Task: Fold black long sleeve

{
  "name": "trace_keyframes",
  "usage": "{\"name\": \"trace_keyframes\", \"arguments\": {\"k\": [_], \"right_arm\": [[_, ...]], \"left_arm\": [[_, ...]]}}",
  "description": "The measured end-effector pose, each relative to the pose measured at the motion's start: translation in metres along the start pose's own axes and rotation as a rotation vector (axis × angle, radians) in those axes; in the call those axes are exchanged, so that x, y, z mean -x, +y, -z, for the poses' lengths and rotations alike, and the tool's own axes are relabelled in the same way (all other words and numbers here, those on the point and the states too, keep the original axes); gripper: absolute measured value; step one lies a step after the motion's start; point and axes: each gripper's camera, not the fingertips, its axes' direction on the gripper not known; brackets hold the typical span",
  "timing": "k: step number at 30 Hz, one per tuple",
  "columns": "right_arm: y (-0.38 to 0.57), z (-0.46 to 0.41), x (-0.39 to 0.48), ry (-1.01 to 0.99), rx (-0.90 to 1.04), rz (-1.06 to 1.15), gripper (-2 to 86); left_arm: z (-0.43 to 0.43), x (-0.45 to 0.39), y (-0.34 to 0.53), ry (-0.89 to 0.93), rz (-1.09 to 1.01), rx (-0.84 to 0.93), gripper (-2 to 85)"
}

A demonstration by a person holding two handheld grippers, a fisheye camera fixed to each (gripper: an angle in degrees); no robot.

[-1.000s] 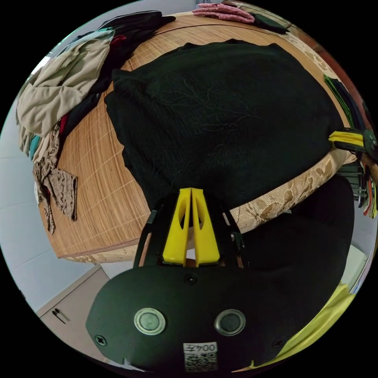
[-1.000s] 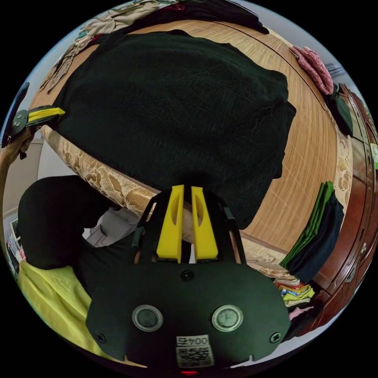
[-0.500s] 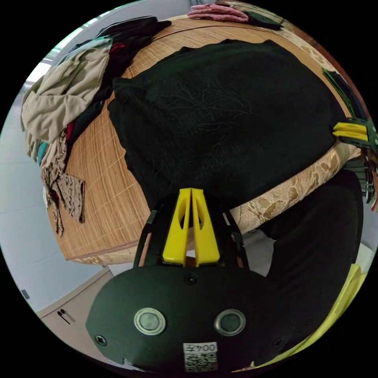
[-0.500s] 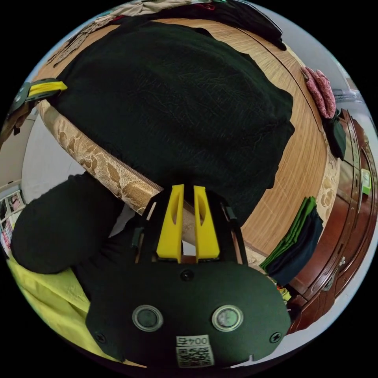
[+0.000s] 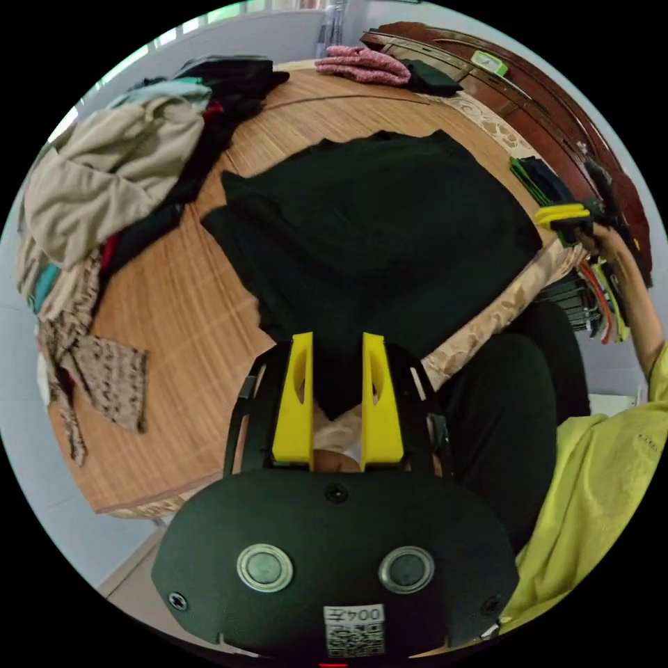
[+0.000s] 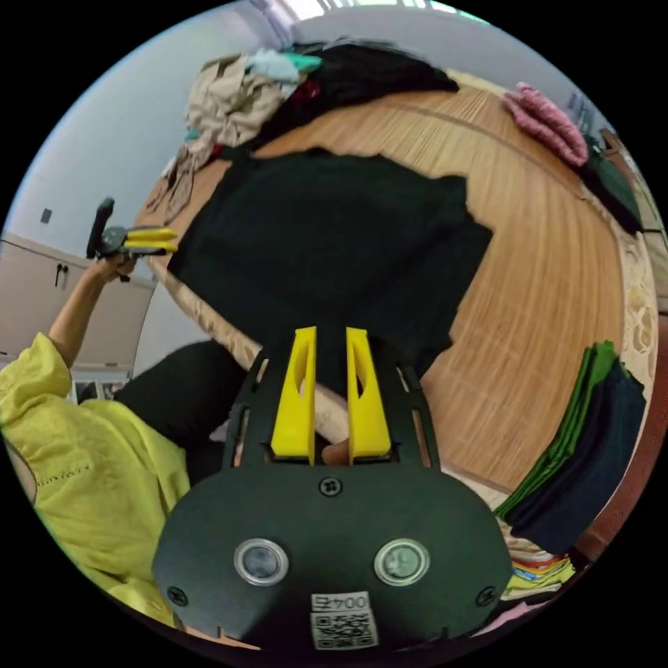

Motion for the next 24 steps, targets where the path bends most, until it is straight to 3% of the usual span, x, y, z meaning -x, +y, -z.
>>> {"name": "trace_keyframes", "arguments": {"k": [5, 16, 24], "right_arm": [[-0.049, 0.028, -0.022, 0.22, -0.173, -0.02, 10.1], [-0.151, -0.038, -0.063, 0.395, -0.011, -0.011, 12.6], [-0.159, -0.053, -0.069, 0.457, 0.044, 0.031, 2.9]], "left_arm": [[0.023, 0.046, -0.026, -0.071, -0.002, -0.168, 9.9], [-0.016, 0.117, -0.088, -0.125, 0.013, -0.2, 10.3], [-0.034, 0.143, -0.099, -0.046, -0.056, -0.156, 9.1]]}}
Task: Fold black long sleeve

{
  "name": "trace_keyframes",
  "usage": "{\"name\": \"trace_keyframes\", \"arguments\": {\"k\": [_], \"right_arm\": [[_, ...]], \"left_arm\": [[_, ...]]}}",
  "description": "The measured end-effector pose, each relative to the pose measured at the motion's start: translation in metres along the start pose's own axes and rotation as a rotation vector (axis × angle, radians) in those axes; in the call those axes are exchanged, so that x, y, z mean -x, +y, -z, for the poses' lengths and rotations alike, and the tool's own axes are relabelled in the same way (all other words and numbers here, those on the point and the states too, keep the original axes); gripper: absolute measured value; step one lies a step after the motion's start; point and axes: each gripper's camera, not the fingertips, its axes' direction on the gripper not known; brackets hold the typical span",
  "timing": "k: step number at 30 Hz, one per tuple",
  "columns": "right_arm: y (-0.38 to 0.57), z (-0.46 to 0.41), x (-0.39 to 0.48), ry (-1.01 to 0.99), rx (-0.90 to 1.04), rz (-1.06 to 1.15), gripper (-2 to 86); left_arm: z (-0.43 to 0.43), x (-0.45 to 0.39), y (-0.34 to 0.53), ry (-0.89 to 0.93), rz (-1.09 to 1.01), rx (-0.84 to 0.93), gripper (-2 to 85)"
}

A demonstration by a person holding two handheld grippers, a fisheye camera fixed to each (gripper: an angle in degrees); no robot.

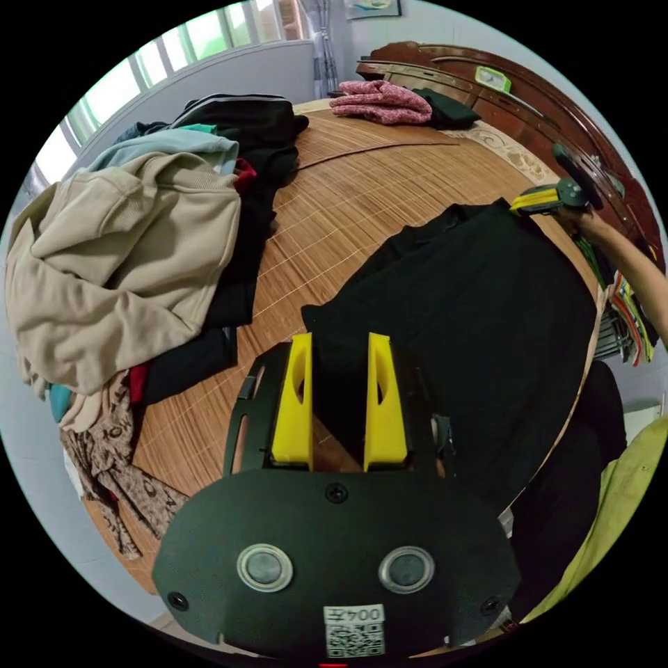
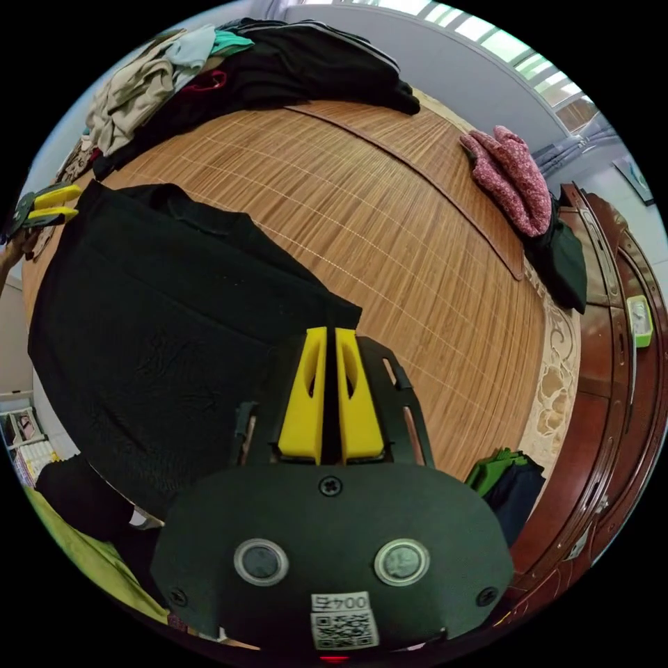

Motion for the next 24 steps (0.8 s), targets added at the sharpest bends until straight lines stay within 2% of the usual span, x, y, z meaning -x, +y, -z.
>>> {"name": "trace_keyframes", "arguments": {"k": [6, 14, 17, 21, 24], "right_arm": [[0.018, 0.021, -0.006, 0.006, -0.134, -0.04, 0.5], [0.044, 0.051, -0.033, -0.118, -0.309, -0.144, -0.3], [0.045, 0.044, -0.052, -0.204, -0.3, -0.222, 0.1], [0.033, 0.012, -0.065, -0.312, -0.213, -0.306, 2.2], [0.027, 0.004, -0.061, -0.287, -0.194, -0.306, 5.1]], "left_arm": [[0.001, 0.015, 0.017, 0.022, 0.019, -0.083, 3.4], [0.028, 0.039, 0.047, 0.123, 0.078, -0.208, 1.8], [0.031, 0.06, 0.057, 0.16, 0.184, -0.245, 2.2], [0.005, 0.075, 0.057, 0.162, 0.263, -0.157, 4.1], [-0.003, 0.075, 0.055, 0.148, 0.27, -0.136, 7.7]]}}
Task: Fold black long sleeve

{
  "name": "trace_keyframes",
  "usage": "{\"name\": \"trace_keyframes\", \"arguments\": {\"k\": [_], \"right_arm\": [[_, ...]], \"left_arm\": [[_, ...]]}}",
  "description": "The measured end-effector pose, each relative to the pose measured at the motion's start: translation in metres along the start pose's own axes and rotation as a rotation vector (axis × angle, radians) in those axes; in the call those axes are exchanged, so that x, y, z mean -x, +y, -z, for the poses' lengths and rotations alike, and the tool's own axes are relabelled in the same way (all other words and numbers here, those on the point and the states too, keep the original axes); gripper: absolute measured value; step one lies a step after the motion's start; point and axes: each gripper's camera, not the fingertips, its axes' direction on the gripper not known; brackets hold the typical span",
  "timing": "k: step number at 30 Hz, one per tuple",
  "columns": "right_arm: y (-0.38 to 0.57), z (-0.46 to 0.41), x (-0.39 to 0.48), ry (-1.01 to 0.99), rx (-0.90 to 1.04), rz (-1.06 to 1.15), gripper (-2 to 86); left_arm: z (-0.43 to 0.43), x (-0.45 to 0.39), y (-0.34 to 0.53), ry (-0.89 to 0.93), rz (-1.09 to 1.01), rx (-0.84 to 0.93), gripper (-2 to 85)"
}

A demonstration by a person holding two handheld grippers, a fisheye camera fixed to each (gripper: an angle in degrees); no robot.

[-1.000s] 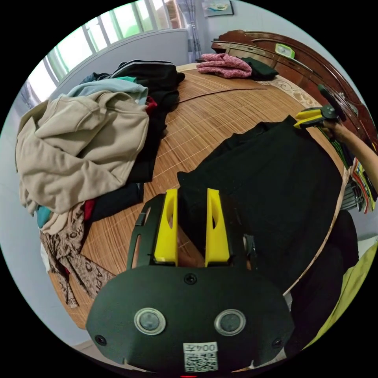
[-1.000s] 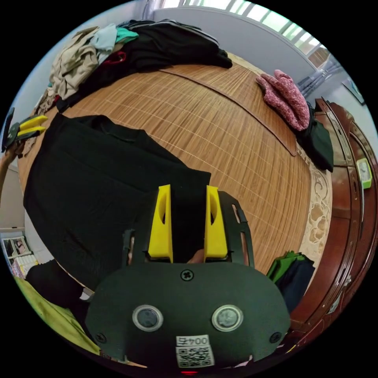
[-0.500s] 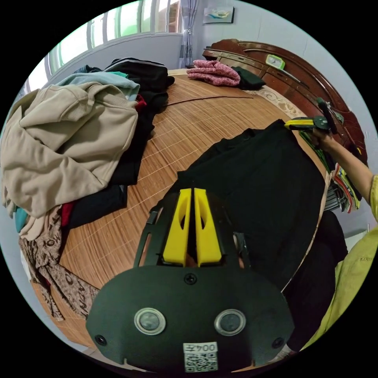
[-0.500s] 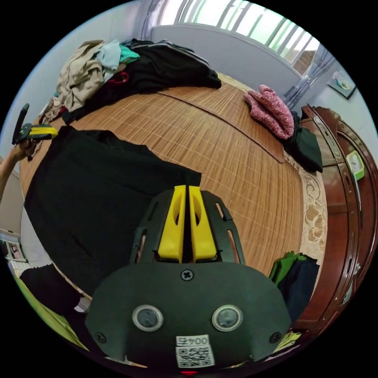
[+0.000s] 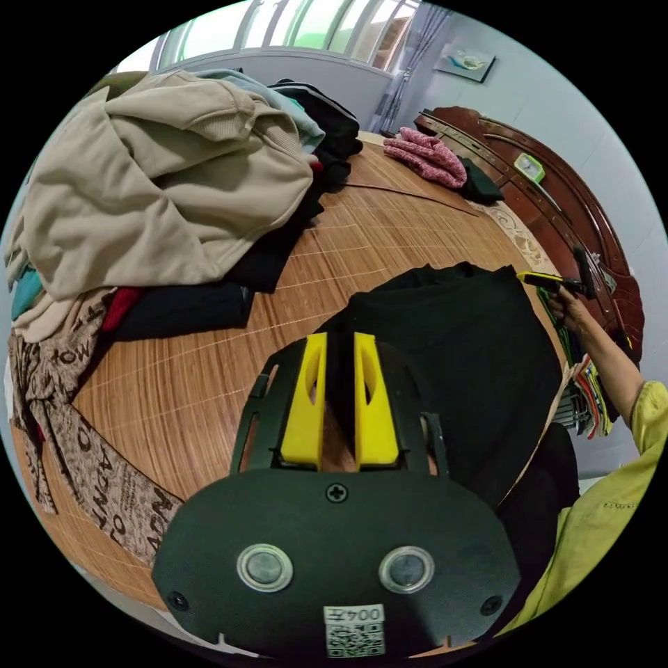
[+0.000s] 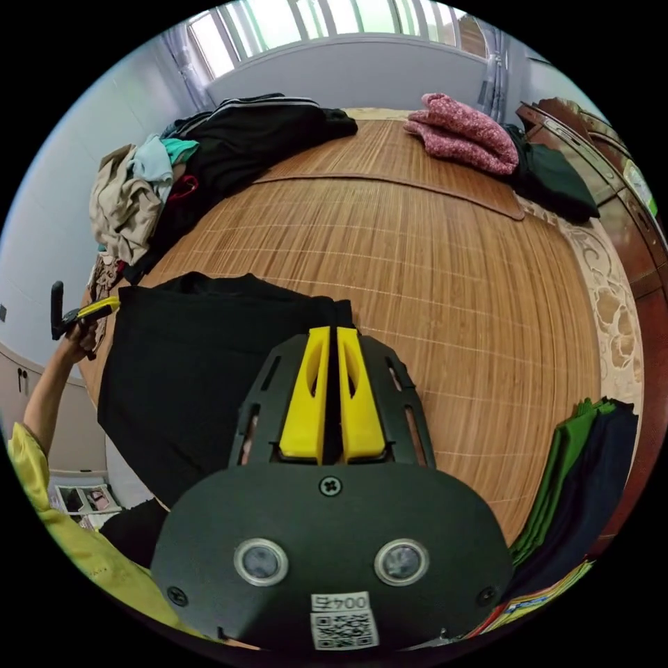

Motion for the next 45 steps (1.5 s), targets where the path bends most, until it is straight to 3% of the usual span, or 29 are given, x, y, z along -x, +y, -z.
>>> {"name": "trace_keyframes", "arguments": {"k": [5, 9, 14, 20, 24, 28, 33, 45], "right_arm": [[-0.003, 0.015, 0.017, 0.024, -0.104, 0.102, 8.0], [-0.015, -0.005, 0.056, 0.079, -0.019, 0.286, 8.2], [-0.031, -0.03, 0.075, 0.037, 0.041, 0.295, 10.1], [-0.037, -0.044, 0.074, 0.028, 0.077, 0.263, 11.0], [-0.038, -0.057, 0.077, 0.016, 0.106, 0.25, 11.8], [-0.038, -0.066, 0.088, 0.06, 0.128, 0.263, 11.1], [-0.04, -0.07, 0.095, 0.08, 0.156, 0.279, 8.0], [-0.008, -0.064, 0.105, 0.154, 0.051, 0.265, -0.5]], "left_arm": [[0.017, -0.011, -0.002, -0.057, -0.052, -0.047, 8.9], [0.012, -0.072, -0.013, -0.128, -0.312, -0.045, 6.6], [-0.014, -0.12, -0.026, -0.248, -0.464, 0.025, 7.6], [0.019, -0.097, -0.024, -0.373, -0.322, -0.101, 7.9], [0.013, -0.108, -0.021, -0.206, -0.393, -0.051, 7.4], [-0.019, -0.136, -0.028, -0.198, -0.463, 0.026, 7.6], [-0.064, -0.138, -0.042, -0.195, -0.375, 0.181, 8.4], [-0.064, -0.144, -0.029, -0.158, -0.258, 0.138, 1.9]]}}
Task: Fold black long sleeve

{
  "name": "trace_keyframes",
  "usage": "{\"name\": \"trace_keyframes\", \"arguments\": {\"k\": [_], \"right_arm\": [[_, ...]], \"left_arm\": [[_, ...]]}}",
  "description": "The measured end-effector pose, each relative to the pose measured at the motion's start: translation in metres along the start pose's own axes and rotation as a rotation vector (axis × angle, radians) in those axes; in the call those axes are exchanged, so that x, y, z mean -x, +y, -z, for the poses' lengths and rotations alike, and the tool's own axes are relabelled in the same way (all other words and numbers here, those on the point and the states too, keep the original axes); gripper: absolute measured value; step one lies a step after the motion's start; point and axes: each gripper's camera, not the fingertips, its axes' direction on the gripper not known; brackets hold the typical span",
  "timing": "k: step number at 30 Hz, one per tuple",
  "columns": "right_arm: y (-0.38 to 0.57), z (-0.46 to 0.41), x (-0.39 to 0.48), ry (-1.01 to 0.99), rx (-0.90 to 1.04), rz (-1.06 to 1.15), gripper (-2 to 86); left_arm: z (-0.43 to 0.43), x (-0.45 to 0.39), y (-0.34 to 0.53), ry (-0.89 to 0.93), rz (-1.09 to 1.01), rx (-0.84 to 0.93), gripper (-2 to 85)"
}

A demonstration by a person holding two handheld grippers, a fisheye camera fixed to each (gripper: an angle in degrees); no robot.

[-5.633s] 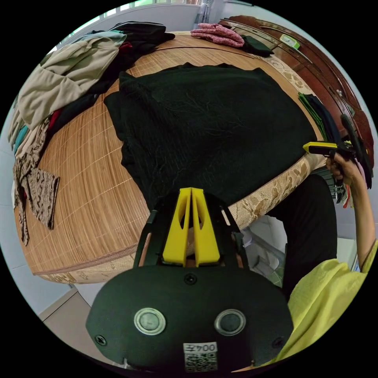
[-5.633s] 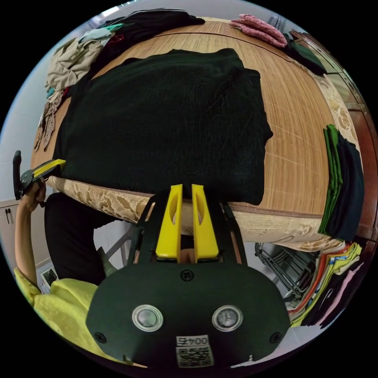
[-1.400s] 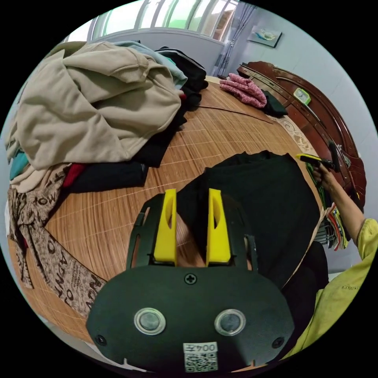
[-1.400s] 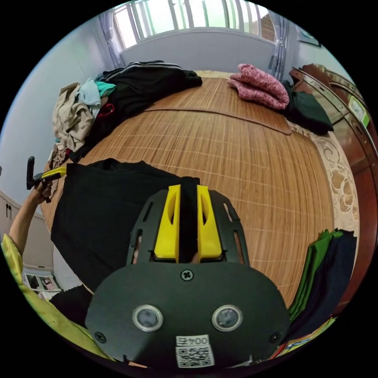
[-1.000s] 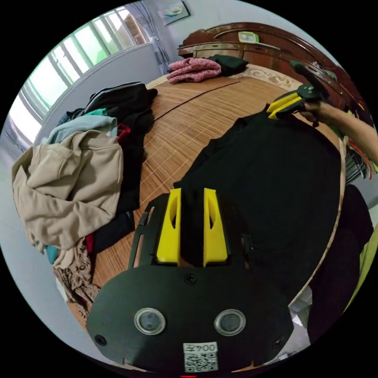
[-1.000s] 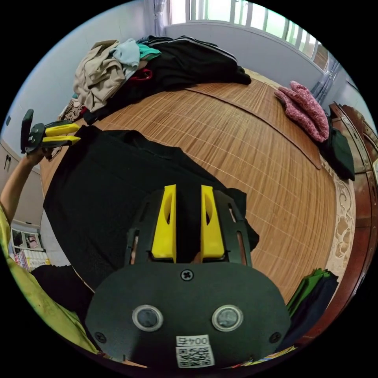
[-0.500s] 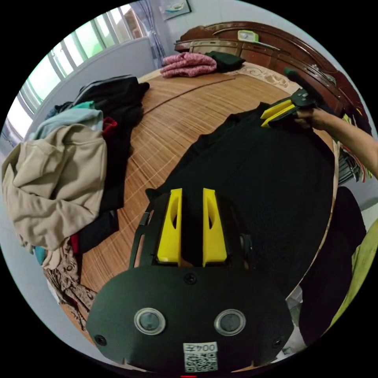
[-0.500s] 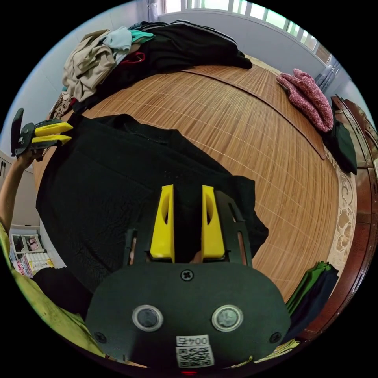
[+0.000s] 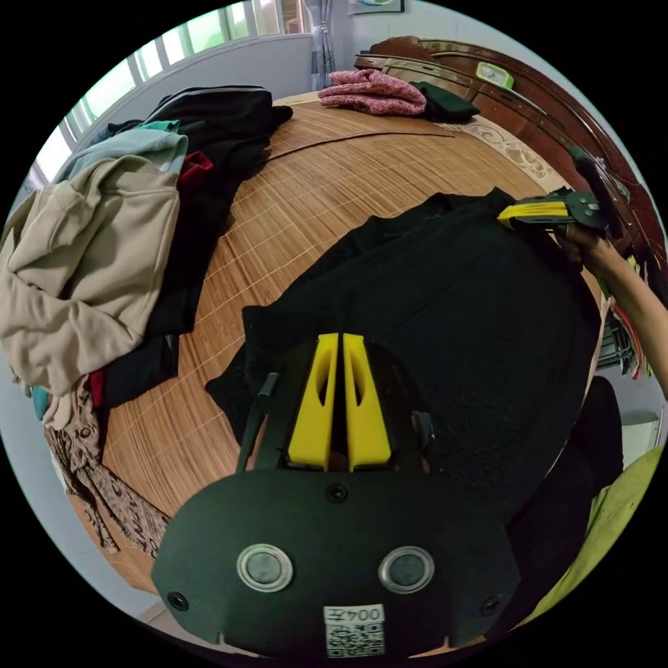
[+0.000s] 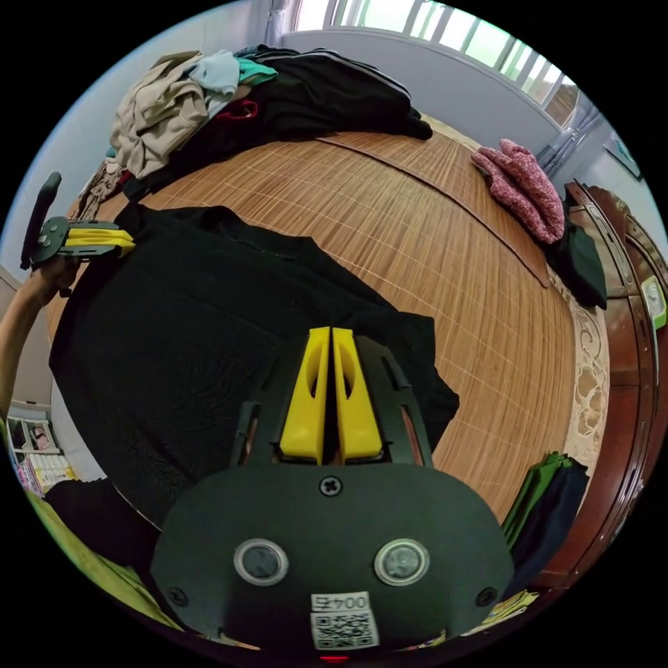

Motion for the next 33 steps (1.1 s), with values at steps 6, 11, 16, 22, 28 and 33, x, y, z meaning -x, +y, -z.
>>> {"name": "trace_keyframes", "arguments": {"k": [6, 11, 16, 22, 28, 33], "right_arm": [[0.026, 0.016, -0.002, -0.008, -0.1, -0.047, -0.7], [0.044, 0.033, -0.002, 0.03, -0.192, -0.06, -0.7], [0.044, 0.017, -0.009, 0.067, -0.168, -0.06, -0.5], [0.05, -0.049, -0.011, 0.106, 0.034, -0.05, 1.8], [0.077, -0.051, -0.035, 0.06, 0.008, -0.149, 9.4], [0.124, -0.024, -0.084, -0.136, -0.096, -0.342, 12.1]], "left_arm": [[0.03, -0.013, 0.021, -0.041, 0.068, -0.143, 1.4], [0.057, -0.028, 0.032, -0.114, 0.06, -0.242, 1.3], [0.049, -0.03, 0.018, -0.2, 0.048, -0.186, 1.5], [-0.015, -0.035, 0.002, -0.287, 0.059, -0.015, 3.4], [-0.019, -0.025, 0.014, -0.281, 0.157, -0.06, 12.0], [0.02, 0.049, 0.044, 0.02, 0.372, -0.208, 16.6]]}}
